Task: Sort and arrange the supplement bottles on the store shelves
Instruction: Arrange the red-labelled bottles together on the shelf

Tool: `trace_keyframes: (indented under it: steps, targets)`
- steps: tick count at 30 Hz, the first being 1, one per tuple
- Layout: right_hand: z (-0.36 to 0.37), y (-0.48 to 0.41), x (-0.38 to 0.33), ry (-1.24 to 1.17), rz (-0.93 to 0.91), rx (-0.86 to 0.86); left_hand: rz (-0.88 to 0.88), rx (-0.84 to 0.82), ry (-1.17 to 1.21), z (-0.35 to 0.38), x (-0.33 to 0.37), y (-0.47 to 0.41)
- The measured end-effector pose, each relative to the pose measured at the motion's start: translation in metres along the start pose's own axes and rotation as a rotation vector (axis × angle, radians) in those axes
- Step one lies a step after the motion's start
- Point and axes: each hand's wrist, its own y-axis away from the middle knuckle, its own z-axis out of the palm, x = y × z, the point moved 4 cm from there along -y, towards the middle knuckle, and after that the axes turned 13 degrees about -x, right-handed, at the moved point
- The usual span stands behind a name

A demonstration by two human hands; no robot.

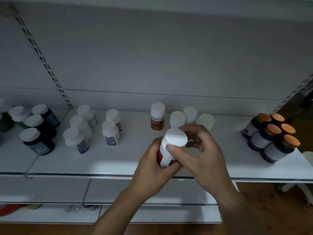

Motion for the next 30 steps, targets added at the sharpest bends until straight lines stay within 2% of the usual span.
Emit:
trace_keyframes:
  steps: [4, 8, 13, 14, 16, 18, 21, 26, 30]
  targets:
    - [0.012, 0.008, -0.011, 0.149, -0.139, -0.119, 0.076, -0.001, 0.208, 0.002, 0.002, -0.002]
    - [0.008, 0.011, -0.018, 0.286, -0.259, -0.063, 0.166, -0.021, 0.206, 0.004, 0.011, -0.001]
    - [0.002, 0.015, -0.024, 0.285, -0.308, -0.023, 0.169, -0.035, 0.212, 0.005, 0.015, 0.0]
    - [-0.001, 0.016, -0.022, 0.216, -0.279, -0.008, 0.165, -0.033, 0.159, 0.004, 0.015, 0.001]
    - [-0.008, 0.015, -0.015, -0.079, -0.173, 0.021, 0.171, -0.006, 0.068, 0.002, 0.015, 0.003]
    - [-0.015, 0.012, -0.002, -0.392, -0.072, 0.067, 0.186, 0.071, 0.073, -0.002, 0.013, 0.006]
    - [-0.016, 0.008, 0.019, -0.624, 0.079, 0.086, 0.239, 0.15, 0.131, -0.005, 0.016, 0.008]
    - [0.01, 0.01, 0.025, -0.876, 0.289, -0.074, 0.376, 0.167, 0.155, -0.003, 0.04, 0.007]
    - [0.029, 0.012, 0.017, -1.182, 0.258, -0.196, 0.428, 0.116, 0.063, 0.004, 0.058, 0.007]
